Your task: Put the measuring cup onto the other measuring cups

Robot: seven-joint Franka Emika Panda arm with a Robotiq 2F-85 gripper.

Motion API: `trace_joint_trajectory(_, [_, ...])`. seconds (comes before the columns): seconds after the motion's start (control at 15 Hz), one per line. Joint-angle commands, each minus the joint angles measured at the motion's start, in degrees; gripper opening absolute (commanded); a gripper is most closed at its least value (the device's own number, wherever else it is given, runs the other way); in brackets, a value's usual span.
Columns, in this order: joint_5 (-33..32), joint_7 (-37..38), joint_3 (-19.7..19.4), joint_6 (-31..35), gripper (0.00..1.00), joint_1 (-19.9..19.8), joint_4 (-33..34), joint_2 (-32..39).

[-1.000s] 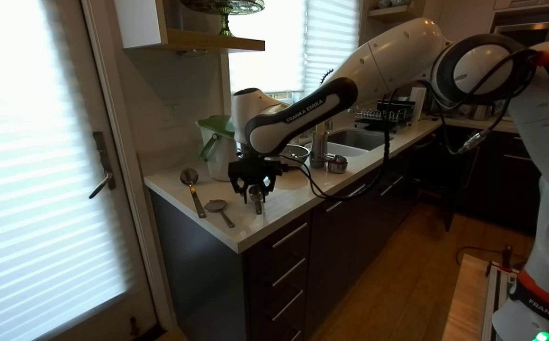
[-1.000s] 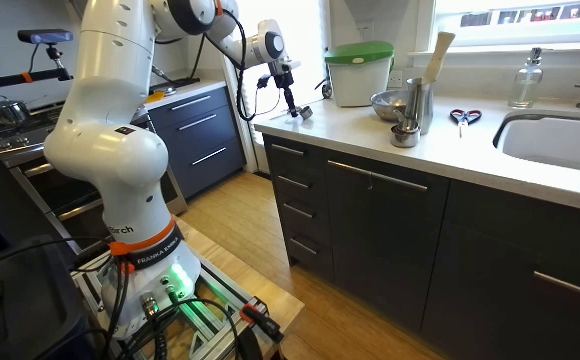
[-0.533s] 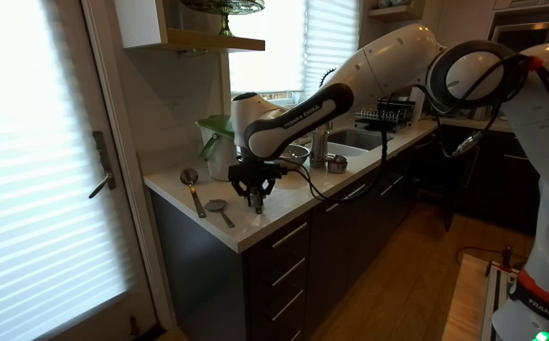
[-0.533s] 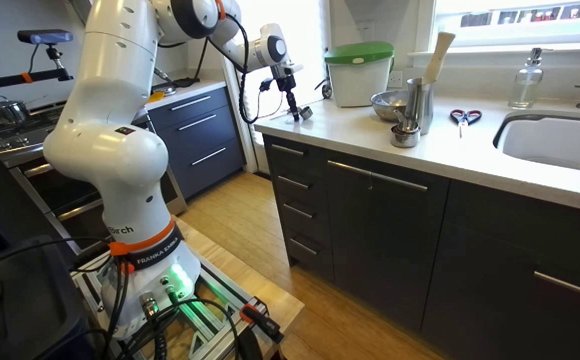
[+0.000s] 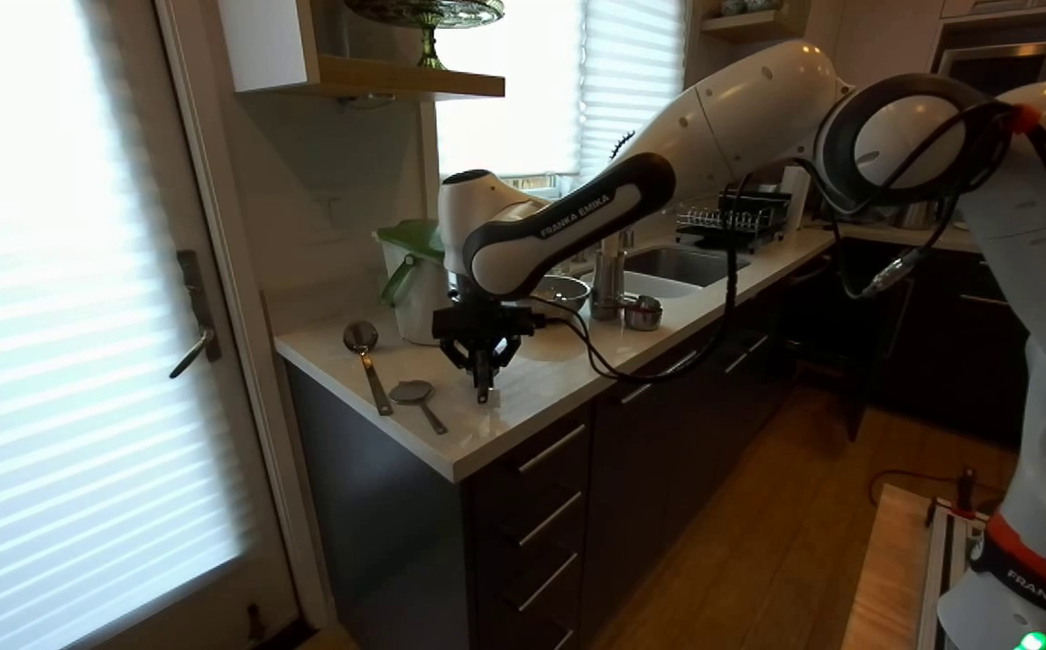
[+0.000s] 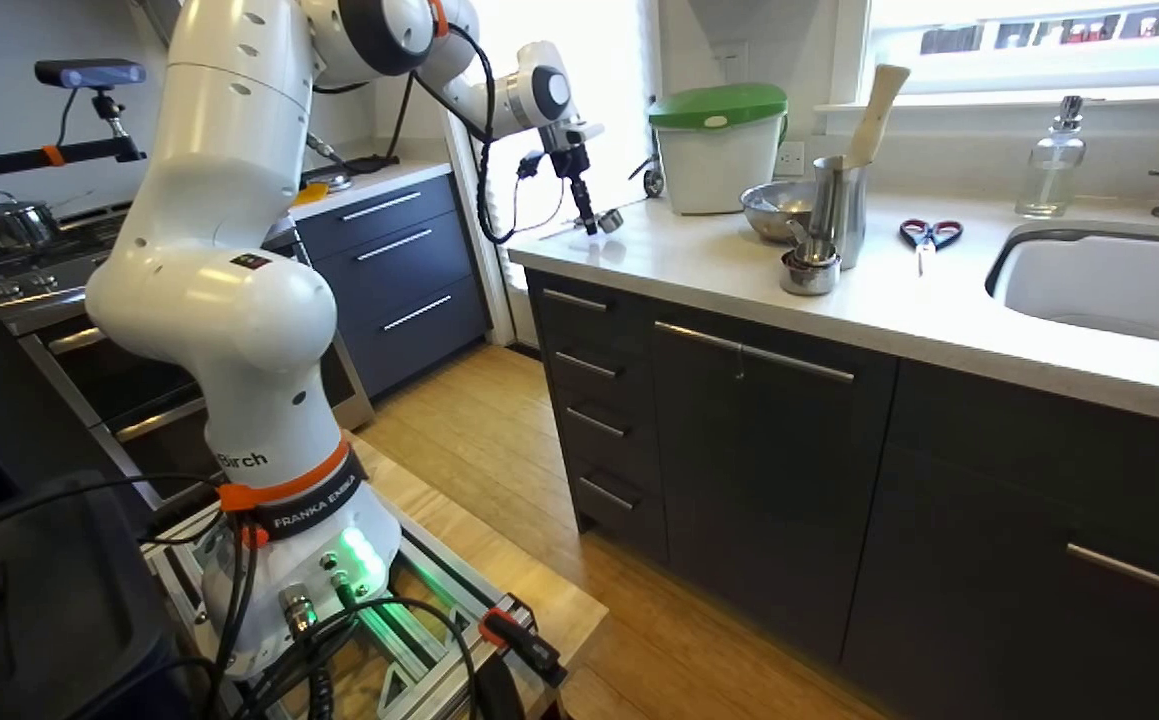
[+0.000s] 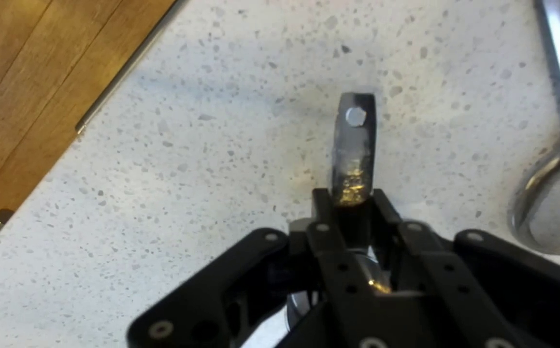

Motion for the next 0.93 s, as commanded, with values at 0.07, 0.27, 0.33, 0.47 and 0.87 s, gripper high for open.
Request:
trace_joint_trajectory(0.07, [5.0, 0.1, 0.4, -2.6, 0.05, -1.7, -3.8, -7.3])
trace_joint_trajectory(0.27, [13.1, -0.1, 0.8, -6.9, 0.05, -5.3, -5.7, -11.6])
trace_joint_trajectory(0.33, [15.5, 0.0, 0.6, -7.7, 0.05, -6.5, -6.7, -13.0])
trace_joint_trajectory(0.47, [19.8, 0.4, 0.0, -8.4, 0.05, -9.1, -9.5, -15.8])
trace_joint_trajectory(0.87, [33.2, -0.3, -2.6, -6.6, 0.05, -17.1, -18.0, -21.1])
